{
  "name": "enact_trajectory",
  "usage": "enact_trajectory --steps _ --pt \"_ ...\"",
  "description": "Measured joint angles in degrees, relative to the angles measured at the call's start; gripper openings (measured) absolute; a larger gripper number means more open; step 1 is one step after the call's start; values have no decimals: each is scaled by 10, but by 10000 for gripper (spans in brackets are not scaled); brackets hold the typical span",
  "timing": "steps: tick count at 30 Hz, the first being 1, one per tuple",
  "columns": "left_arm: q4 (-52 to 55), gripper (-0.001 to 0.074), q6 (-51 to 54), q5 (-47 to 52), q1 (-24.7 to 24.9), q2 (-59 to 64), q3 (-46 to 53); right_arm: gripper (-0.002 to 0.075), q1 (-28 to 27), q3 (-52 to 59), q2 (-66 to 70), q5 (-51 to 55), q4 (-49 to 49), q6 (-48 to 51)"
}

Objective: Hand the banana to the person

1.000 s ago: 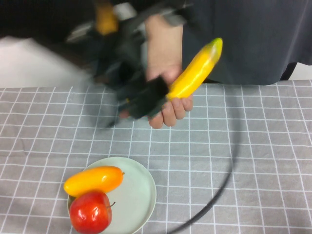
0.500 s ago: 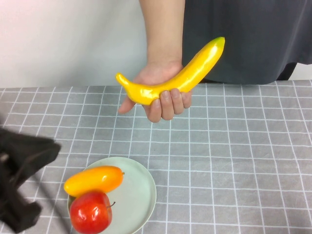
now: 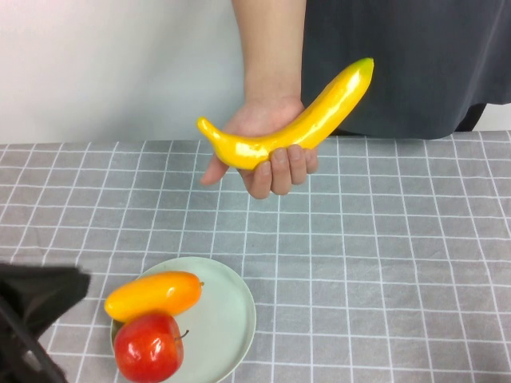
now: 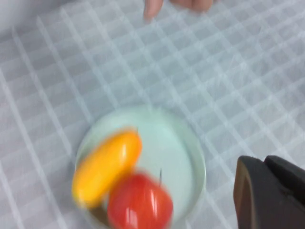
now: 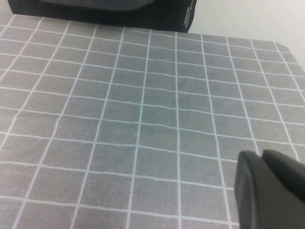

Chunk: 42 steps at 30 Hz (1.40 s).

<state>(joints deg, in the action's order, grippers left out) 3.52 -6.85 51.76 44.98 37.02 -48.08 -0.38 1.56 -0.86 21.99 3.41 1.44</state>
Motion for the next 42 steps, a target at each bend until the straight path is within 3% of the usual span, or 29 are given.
enact_trajectory --steps 4,9,15,19,22,31,42 --pt "-6 4 61 -206 -31 -51 105 -11 0 0 0 0 1 0" --pt "-25 4 88 -462 -140 -153 283 -11 0 0 0 0 1 0" --pt "-35 4 77 -569 -286 -282 432 -11 0 0 0 0 1 0" --pt "-52 4 76 -577 -356 -342 484 -11 0 0 0 0 1 0" --pt "-69 4 75 -550 -380 -371 494 -11 0 0 0 0 1 0" --pt "-76 4 72 -311 -388 -375 496 -11 0 0 0 0 1 0" --pt "-76 4 72 -303 -388 -375 496 -11 0 0 0 0 1 0"
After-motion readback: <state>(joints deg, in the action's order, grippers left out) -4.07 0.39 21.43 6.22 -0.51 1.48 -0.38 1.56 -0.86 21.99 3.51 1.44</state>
